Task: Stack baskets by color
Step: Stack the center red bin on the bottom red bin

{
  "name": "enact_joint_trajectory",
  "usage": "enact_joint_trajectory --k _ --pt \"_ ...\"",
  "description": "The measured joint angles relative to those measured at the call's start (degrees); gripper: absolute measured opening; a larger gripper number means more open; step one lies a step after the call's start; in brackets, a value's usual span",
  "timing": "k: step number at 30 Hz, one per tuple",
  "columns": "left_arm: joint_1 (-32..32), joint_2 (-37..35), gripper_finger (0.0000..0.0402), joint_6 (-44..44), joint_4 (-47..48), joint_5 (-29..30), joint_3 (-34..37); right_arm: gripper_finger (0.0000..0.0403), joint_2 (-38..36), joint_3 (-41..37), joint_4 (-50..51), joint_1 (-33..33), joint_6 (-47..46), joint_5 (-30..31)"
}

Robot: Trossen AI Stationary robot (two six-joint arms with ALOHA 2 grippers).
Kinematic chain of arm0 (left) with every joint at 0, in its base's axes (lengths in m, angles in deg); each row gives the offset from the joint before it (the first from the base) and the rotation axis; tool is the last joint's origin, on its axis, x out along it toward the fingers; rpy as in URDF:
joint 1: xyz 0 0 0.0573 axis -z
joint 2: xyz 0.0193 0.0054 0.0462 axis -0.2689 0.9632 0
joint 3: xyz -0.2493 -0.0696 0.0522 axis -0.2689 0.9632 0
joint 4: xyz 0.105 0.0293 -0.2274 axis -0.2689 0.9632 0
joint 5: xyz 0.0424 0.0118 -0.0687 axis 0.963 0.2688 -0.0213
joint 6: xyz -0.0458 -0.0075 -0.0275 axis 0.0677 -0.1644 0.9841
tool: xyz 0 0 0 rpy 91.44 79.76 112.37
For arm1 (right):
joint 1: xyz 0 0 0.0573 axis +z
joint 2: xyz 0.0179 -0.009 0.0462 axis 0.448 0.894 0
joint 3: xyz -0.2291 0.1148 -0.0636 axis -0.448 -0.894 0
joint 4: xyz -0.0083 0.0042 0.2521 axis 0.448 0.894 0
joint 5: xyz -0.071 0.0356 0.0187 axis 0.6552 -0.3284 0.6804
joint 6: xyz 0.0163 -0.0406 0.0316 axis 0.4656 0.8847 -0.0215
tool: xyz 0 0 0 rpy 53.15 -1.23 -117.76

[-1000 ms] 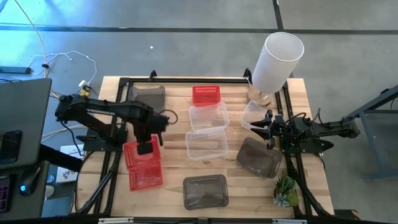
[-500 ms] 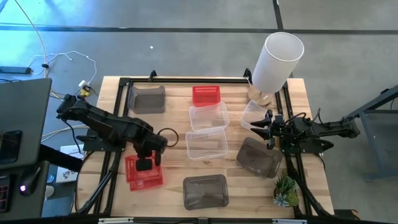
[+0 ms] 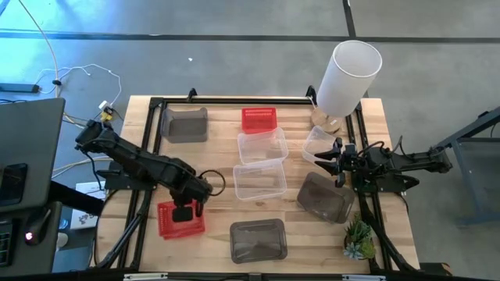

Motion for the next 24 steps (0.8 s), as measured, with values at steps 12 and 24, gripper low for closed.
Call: enact_joint_trajectory --k 12,24 --pt "0.0 7.1 0.0 -0.4 0.4 -2.1 0.0 0.0119 0.4 0.0 0.1 0.0 0.0 0.0" --pt "0.0 10.8 0.0 0.0 -1.4 -2.0 0.0 0.0119 0.4 0.0 0.0 0.0 0.0 0.0"
